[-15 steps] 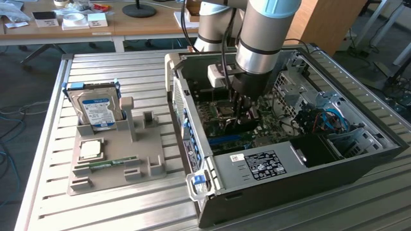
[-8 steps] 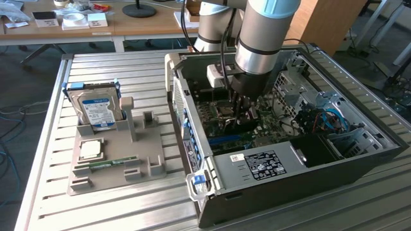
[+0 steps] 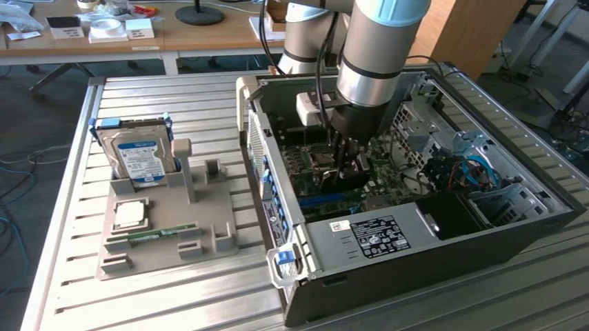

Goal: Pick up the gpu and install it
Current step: 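Insert the gpu into the slot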

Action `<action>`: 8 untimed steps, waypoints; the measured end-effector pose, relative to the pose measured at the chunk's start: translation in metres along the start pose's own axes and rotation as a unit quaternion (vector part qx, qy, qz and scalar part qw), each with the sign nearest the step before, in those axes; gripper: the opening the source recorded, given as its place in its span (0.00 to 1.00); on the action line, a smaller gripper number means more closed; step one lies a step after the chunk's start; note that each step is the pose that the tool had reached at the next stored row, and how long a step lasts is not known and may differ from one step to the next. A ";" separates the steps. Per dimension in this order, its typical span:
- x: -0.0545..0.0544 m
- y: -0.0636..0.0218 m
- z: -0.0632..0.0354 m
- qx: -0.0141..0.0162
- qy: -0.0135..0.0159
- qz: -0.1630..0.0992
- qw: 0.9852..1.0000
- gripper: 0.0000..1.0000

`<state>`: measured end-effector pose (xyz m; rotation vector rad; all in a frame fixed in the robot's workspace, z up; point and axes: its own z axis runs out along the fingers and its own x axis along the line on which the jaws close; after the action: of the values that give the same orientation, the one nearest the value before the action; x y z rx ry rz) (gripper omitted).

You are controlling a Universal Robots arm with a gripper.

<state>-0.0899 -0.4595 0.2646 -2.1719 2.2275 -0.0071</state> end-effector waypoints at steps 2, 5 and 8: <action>0.000 0.0001 0.0000 0.000 0.000 0.000 1.000 0.27; 0.000 0.0000 0.0000 0.000 0.000 0.000 1.000 0.27; 0.001 0.0000 -0.0001 0.000 0.000 0.000 1.000 0.27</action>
<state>-0.0899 -0.4607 0.2647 -2.1721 2.2275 -0.0071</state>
